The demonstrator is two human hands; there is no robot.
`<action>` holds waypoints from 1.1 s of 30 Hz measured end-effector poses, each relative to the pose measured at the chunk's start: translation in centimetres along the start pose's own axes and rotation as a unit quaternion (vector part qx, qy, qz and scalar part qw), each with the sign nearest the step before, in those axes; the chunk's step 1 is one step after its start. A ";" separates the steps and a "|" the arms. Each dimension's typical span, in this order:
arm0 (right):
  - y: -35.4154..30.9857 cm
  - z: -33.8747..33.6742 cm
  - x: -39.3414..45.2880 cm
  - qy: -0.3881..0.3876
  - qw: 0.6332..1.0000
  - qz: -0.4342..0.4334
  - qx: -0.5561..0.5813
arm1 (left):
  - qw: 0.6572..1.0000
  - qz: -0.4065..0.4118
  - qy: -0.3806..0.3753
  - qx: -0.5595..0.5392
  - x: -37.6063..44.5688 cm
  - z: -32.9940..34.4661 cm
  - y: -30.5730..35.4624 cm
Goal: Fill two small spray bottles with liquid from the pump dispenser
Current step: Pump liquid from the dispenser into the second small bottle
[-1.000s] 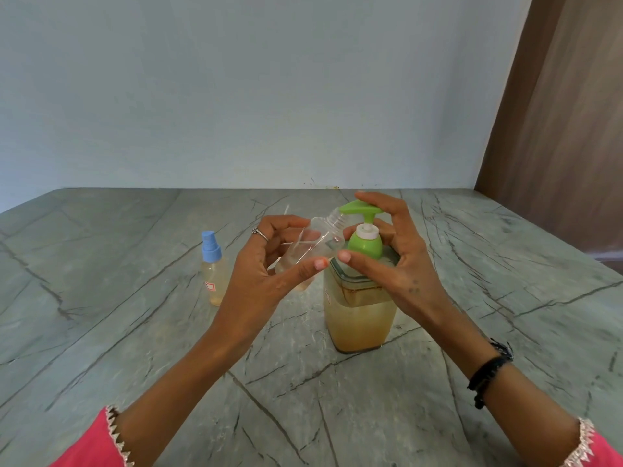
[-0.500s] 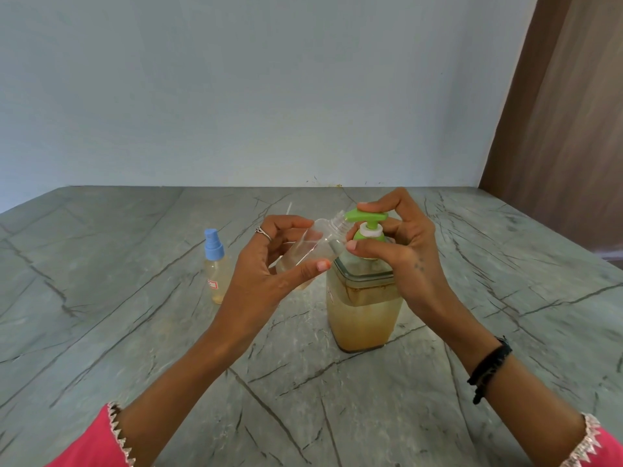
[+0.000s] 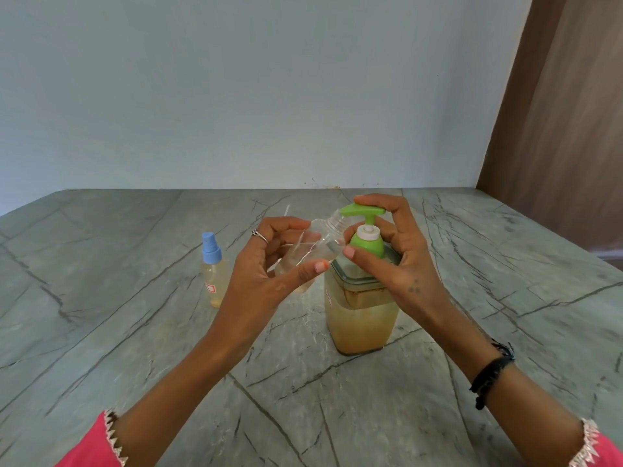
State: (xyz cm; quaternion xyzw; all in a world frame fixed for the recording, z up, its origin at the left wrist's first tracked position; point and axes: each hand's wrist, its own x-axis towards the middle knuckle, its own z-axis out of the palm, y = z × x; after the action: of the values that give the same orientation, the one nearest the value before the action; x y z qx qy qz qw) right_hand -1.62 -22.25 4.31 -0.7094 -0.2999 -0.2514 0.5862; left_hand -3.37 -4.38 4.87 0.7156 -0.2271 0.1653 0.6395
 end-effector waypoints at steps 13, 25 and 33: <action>0.0 0.2 0.2 0.026 0.999 0.018 -0.004 | 1.000 0.003 0.004 0.009 0.1 -0.2 0.0; 0.2 0.3 0.7 0.055 0.998 0.026 -0.008 | 1.000 0.004 -0.002 0.015 0.0 -0.2 -0.2; 0.0 0.1 0.4 0.013 1.000 0.016 -0.015 | 1.000 0.002 -0.001 0.017 0.0 -0.1 -0.1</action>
State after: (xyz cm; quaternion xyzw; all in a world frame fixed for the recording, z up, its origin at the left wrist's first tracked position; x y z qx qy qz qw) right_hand -1.38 -22.05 4.58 -0.7192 -0.2774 -0.2558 0.5835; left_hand -3.29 -4.31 4.82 0.7259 -0.2266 0.1696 0.6268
